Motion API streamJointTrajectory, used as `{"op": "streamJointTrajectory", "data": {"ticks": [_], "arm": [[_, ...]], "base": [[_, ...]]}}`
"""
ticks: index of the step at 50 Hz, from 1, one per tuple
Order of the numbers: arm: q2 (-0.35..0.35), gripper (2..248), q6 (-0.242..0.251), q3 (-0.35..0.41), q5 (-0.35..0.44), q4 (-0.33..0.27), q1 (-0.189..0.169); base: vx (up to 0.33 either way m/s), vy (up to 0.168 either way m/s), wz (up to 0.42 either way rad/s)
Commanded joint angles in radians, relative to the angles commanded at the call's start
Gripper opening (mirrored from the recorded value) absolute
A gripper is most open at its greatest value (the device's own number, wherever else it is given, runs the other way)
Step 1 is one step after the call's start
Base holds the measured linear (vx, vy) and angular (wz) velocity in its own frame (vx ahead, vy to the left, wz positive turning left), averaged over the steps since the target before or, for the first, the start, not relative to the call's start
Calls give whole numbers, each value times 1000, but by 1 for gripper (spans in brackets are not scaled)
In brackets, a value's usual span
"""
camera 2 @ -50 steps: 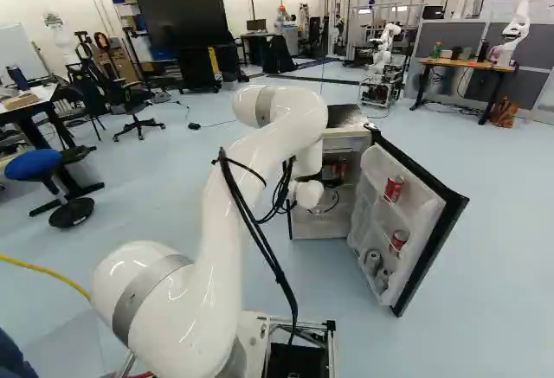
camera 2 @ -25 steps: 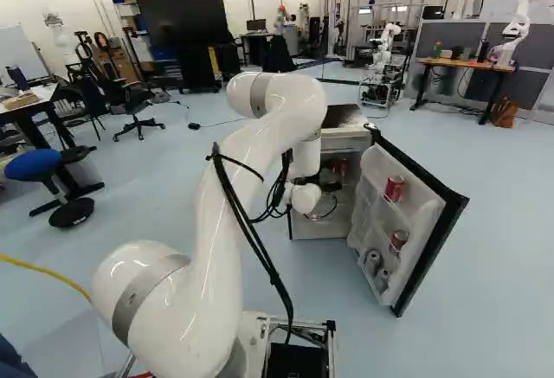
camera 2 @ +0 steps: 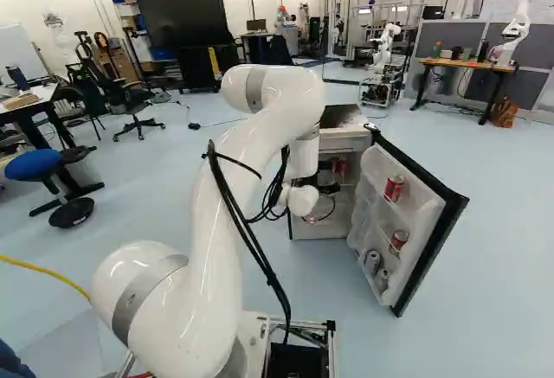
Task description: Grab a drink from the fridge
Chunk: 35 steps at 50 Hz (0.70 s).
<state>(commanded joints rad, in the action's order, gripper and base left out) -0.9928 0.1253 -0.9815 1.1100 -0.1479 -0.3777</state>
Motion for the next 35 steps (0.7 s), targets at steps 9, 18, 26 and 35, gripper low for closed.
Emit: {"op": "streamJointTrajectory", "data": {"ticks": [9, 18, 26, 35], "arm": [[16, 247, 0, 29, 13, 0, -1], [36, 247, 0, 64, 29, 0, -2], [55, 247, 0, 98, 34, 0, -4], [76, 247, 0, 137, 34, 0, -6]], "base": [[0, 0, 0], [0, 0, 0], [0, 0, 0], [0, 0, 0]]}}
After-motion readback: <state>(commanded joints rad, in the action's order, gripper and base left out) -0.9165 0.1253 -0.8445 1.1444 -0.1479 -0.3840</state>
